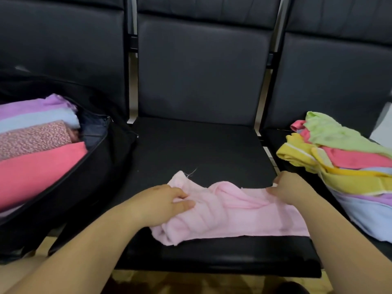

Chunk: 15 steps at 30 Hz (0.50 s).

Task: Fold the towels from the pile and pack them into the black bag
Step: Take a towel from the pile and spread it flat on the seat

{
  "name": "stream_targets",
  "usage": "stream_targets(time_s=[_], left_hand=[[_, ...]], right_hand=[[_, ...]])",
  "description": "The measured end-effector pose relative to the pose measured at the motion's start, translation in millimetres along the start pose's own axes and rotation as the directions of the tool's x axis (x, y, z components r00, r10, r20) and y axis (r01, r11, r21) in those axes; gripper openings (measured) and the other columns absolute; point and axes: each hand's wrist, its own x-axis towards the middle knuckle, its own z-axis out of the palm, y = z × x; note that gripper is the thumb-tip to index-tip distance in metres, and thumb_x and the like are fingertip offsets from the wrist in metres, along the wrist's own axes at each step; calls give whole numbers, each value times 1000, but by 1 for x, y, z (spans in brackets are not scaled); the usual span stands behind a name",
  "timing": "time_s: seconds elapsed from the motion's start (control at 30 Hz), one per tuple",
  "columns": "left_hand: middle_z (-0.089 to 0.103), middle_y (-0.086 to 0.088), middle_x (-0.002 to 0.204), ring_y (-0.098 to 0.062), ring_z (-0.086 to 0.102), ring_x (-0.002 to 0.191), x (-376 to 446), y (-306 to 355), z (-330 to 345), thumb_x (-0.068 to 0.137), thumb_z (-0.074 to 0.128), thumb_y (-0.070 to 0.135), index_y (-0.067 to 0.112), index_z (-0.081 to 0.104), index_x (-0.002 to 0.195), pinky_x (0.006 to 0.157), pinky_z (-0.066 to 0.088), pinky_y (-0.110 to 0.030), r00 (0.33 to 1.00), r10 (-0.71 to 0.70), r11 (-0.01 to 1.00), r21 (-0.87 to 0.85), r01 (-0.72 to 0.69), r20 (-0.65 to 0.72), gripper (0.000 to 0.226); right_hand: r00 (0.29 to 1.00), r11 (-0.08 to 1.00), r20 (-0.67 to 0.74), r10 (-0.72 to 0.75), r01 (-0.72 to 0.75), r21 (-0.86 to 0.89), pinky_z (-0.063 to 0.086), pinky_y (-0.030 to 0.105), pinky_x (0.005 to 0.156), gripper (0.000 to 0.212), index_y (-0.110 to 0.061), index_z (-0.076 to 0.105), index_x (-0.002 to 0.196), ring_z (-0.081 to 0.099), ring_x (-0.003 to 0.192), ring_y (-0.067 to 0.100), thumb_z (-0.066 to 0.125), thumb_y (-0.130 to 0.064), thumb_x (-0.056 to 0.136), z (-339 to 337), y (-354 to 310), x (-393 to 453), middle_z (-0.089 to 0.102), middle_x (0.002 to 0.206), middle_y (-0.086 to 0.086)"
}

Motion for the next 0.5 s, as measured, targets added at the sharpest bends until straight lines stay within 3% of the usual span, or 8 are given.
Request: stream_targets(time_s=[0.1,0.2,0.23,0.3,0.37,0.5], left_hand=[[57,9,96,-10,57,88,-12,6,-9,88,37,69,40,63,79,78,46,-27,998,-50,999,-12,50,30,40],[57,16,88,-7,57,89,-29,10,-14,85,38,72,52,61,53,82,45,-24,990,-79,992,-84,89,115,44],[60,15,87,-7,59,87,-33,9,-14,82,38,75,47,65,59,83,48,-26,991,-98,992,-66,105,96,45],[62,11,88,-10,60,84,-34,10,-10,76,40,80,32,65,77,81,51,-31,993,-95,993,62,100,-70,54],[56,13,97,-8,55,90,-32,18,2,75,48,75,32,57,93,79,47,-29,974,-7,989,145,40,-224,48],[44,11,103,-12,46,103,-24,43,42,78,55,69,31,50,111,85,40,-28,973,190,968,189,-164,-130,50]], right_hand=[[995,994,27,-94,93,51,45,30,81,24,-14,59,111,55,90,21,60,-27,91,3,-10,-11,60,95,1],[974,956,-6,-224,221,190,43,29,94,3,-27,60,88,55,86,10,62,-28,89,10,-19,-30,57,78,-18],[963,929,-10,-268,262,263,43,23,89,3,-28,62,88,57,86,7,65,-28,88,12,-21,-36,60,80,-18],[947,839,38,-318,263,476,45,17,82,12,-25,65,96,61,91,6,69,-21,85,18,-26,-47,66,92,-12],[923,729,111,-368,212,651,47,21,91,17,-20,66,99,64,98,8,69,-11,85,26,-33,-59,68,100,-6],[863,584,153,-481,185,790,50,21,94,21,-15,64,99,66,99,9,64,2,86,41,-40,-81,69,102,-1]])
